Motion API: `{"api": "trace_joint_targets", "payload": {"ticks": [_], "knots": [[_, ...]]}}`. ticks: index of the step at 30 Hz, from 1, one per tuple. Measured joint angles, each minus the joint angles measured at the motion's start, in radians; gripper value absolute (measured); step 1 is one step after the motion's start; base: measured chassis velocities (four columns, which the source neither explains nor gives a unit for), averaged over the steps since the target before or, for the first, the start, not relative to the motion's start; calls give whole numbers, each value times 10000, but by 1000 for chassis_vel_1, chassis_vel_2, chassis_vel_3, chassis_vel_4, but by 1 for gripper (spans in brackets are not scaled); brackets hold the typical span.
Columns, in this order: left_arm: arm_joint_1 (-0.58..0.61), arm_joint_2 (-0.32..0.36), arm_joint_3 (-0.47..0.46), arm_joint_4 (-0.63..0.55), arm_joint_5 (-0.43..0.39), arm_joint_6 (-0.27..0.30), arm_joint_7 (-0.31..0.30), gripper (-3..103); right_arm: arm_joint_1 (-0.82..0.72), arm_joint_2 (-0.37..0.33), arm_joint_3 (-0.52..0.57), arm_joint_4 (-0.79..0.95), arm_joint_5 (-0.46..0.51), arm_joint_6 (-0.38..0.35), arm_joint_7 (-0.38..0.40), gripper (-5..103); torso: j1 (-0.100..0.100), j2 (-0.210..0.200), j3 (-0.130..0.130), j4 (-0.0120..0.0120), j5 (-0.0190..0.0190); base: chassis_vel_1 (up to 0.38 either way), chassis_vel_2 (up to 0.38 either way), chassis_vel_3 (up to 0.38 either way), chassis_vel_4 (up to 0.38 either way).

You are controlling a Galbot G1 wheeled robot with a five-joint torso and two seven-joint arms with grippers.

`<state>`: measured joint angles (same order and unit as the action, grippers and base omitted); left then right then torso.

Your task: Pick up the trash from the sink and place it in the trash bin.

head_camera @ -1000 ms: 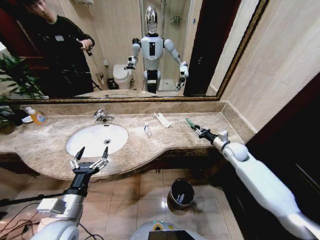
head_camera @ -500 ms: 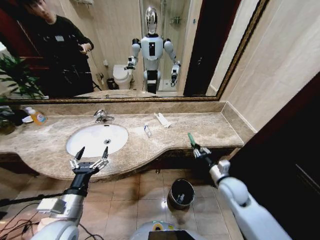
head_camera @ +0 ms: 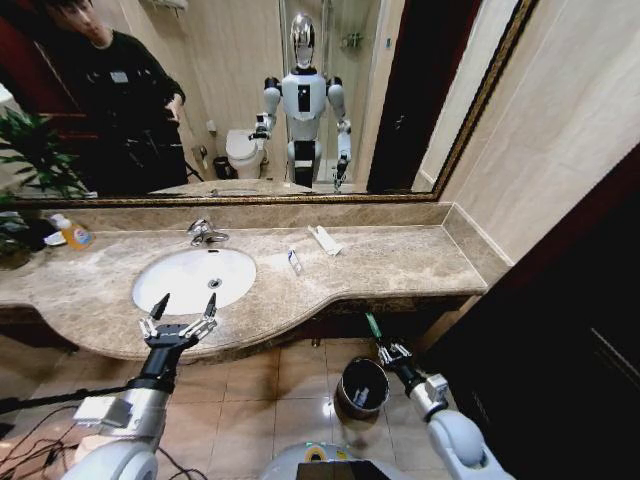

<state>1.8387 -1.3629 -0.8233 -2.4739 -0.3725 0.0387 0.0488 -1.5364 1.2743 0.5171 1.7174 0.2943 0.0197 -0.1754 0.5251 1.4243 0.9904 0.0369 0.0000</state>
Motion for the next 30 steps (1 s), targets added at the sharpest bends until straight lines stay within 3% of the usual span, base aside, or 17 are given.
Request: {"api": "trace_joint_targets", "payload": {"ticks": [6, 18, 30], "knots": [[0, 0, 0, 0, 0, 0, 0, 100, 415, 402, -215, -1388, -180, -95, 3, 20, 0, 0, 0, 0, 0, 0, 0, 0, 0], [0, 0, 0, 0, 0, 0, 0, 100, 1308, 573, -519, -4421, -583, 622, 473, 20, 0, -1, 0, -1, 0, 0, 0, 0, 0], [0, 0, 0, 0, 0, 0, 0, 100, 1688, 435, -772, -5077, -610, 783, 879, 20, 0, -1, 0, 0, 1, 0, 0, 0, 0]]}}
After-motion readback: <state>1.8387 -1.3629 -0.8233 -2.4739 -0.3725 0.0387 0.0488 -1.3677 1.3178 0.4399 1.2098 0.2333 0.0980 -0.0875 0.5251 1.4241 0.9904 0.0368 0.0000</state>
